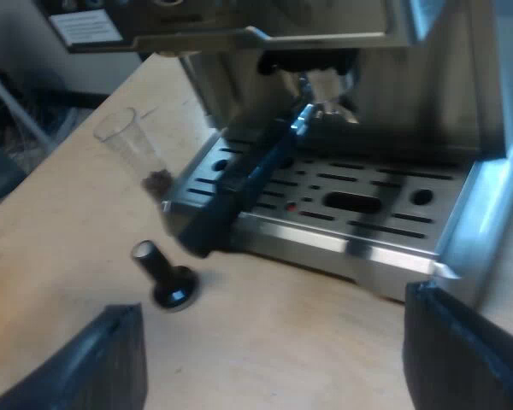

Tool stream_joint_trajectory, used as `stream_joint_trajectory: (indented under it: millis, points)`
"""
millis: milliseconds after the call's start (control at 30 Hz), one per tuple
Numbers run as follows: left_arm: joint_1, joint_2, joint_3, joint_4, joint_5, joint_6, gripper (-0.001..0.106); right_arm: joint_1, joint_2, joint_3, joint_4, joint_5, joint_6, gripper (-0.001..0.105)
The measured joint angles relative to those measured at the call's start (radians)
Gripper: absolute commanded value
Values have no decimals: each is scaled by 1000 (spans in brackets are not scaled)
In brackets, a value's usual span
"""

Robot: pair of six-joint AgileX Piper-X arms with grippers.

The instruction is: Pour the beans into the coffee machine

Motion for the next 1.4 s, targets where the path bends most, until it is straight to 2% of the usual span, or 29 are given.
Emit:
stream_joint_trajectory:
  millis: [133,433,733,967,1133,1267,1400]
  points:
    - [-35,36,0,-21,-15,2,85,86,45,0,-38,19,-31,64]
    - [-47,86,0,-46,-18,3,85,225,114,0,-138,118,-38,64]
    - [-47,150,0,-106,-19,5,85,520,263,-2,-265,333,-38,64]
    - [-47,162,3,-117,-44,69,85,655,340,-2,-324,457,-38,64]
    - [-47,162,54,-175,-46,75,85,719,433,-2,-397,493,-38,64]
    - [-47,162,93,-199,-45,75,85,720,467,-2,-434,496,-38,64]
    - [-47,162,146,-274,-46,75,85,720,484,-2,-465,503,-38,64]
